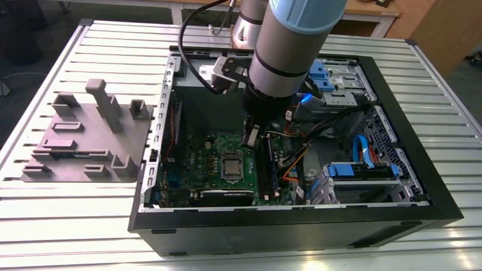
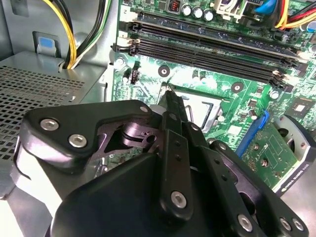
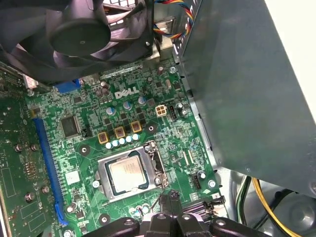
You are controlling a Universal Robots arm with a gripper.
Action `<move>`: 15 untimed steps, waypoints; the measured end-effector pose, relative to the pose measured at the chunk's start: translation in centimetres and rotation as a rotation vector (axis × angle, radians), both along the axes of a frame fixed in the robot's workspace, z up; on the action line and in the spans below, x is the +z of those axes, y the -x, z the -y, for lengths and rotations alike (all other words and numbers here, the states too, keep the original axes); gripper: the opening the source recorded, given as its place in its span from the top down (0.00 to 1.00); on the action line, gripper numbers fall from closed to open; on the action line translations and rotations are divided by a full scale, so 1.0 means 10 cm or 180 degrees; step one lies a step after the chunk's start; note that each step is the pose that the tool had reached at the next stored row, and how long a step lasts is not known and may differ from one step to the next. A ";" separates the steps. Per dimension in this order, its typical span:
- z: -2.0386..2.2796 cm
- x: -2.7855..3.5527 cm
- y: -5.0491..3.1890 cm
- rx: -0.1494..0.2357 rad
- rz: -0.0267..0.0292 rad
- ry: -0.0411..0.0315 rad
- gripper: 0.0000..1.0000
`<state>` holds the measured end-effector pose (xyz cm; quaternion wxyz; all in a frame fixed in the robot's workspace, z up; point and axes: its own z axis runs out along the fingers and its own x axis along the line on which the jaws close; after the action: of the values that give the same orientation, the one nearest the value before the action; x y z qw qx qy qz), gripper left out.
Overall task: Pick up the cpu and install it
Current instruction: 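Install the first cpu locking lever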
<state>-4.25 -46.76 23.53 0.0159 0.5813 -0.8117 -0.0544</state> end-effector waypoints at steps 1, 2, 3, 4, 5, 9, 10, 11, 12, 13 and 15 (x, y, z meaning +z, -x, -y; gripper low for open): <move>0.009 -0.002 -0.001 0.0003 0.0002 0.0000 0.90; 0.021 -0.007 -0.001 0.0009 0.0003 0.0000 0.90; 0.026 -0.014 0.000 0.0022 0.0004 0.0000 0.90; 0.027 -0.023 0.000 0.0045 0.0004 -0.0001 0.90; 0.028 -0.034 0.000 0.0093 0.0004 0.0000 0.90; 0.041 -0.075 0.000 0.0188 0.0004 0.0003 0.90; 0.042 -0.080 0.000 0.0188 0.0004 0.0017 0.90; 0.047 -0.082 -0.001 0.0189 0.0003 0.0039 0.90; 0.057 -0.083 0.000 0.0189 0.0002 0.0058 0.90; 0.066 -0.086 0.000 0.0191 0.0002 0.0070 0.90; 0.085 -0.093 0.000 0.0198 0.0002 0.0084 0.90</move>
<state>-4.25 -47.61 22.60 0.0250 0.6059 -0.7940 -0.0431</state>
